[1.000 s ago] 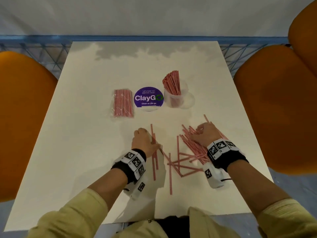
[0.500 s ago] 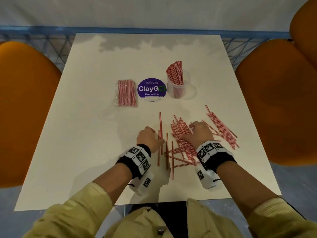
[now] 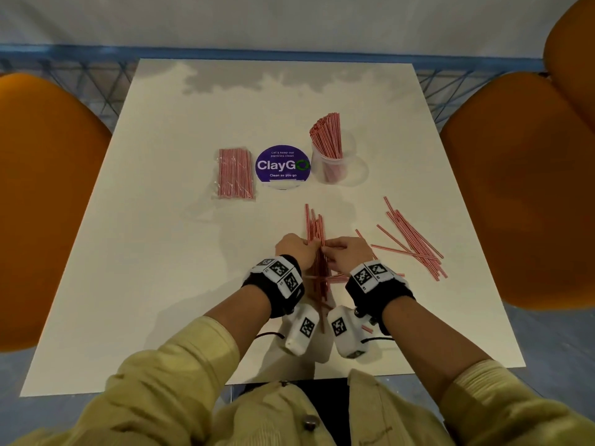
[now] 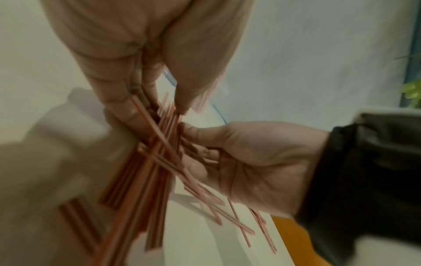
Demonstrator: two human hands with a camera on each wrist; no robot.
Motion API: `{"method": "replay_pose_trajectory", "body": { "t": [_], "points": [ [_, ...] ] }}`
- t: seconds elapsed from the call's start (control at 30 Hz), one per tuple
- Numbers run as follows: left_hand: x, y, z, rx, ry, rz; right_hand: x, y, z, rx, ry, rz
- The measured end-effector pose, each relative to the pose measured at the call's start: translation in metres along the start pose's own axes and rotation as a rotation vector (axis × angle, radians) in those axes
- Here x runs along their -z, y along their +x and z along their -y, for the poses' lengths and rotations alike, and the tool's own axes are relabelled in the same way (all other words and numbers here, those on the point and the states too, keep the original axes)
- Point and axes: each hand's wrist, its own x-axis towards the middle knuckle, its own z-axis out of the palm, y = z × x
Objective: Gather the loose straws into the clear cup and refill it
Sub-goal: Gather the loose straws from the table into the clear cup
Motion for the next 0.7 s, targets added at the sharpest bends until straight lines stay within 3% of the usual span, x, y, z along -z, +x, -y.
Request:
{"method": "replay_pose_trajectory", "body": {
  "t": [0.17, 0.33, 0.57, 0.7],
  "points": [
    [-0.007, -0.001, -0.011, -0.006, 0.017, 0.053, 0.000, -0.001, 0.007, -0.053, 0.090, 0.080],
    [-0.009, -0.003, -0.017, 0.012, -0.117, 0.078, -0.006, 0.001, 0.018, 0.022, 0.010, 0.035],
    [-0.002, 0.001, -0.015, -0.110, -0.273, -0.064, 0.000, -0.001, 0.023, 0.125, 0.141, 0.002],
    [0.008, 0.006, -0.017, -0.146, -0.377, -0.149, 0.001, -0.009, 0.027, 0.219, 0.029, 0.086]
  ]
}}
